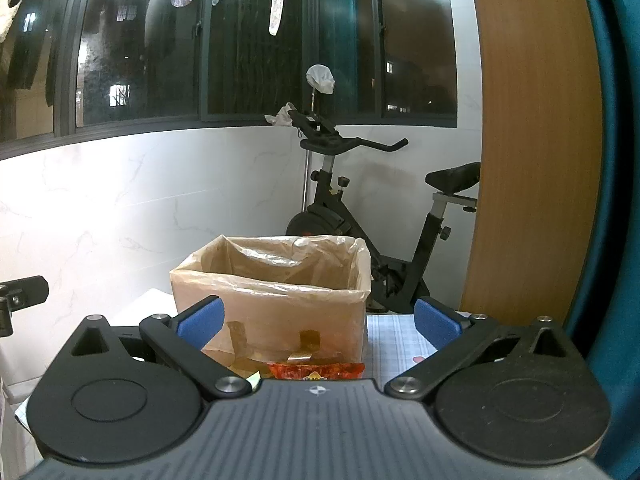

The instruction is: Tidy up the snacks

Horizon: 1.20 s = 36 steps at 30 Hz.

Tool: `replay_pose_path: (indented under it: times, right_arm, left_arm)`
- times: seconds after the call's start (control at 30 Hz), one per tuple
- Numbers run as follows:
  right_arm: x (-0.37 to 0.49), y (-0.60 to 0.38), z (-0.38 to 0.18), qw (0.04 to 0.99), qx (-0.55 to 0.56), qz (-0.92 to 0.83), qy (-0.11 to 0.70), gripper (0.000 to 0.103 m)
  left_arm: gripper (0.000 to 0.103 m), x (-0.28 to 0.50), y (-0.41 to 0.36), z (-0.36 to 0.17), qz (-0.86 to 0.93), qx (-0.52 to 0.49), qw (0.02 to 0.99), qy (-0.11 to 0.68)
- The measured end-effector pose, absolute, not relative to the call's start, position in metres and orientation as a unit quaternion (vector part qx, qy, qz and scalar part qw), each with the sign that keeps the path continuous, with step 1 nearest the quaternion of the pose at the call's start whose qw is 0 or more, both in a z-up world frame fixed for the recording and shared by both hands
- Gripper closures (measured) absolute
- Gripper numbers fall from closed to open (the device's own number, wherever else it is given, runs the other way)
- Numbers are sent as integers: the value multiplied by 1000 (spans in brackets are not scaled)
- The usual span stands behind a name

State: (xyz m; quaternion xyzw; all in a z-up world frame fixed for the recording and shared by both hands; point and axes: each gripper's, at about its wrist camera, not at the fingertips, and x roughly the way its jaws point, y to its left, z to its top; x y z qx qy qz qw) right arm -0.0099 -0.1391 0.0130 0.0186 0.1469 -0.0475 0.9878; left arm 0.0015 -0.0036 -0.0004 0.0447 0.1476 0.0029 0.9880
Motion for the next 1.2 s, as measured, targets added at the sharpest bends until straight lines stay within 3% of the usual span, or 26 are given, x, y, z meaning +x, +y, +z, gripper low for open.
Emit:
replay_pose_path:
  times: [1.2]
  right_arm:
    - [-9,-138,6,987,16,-48,150,0]
  left_arm:
    - [0,12,-4,-7,14,58,987,152]
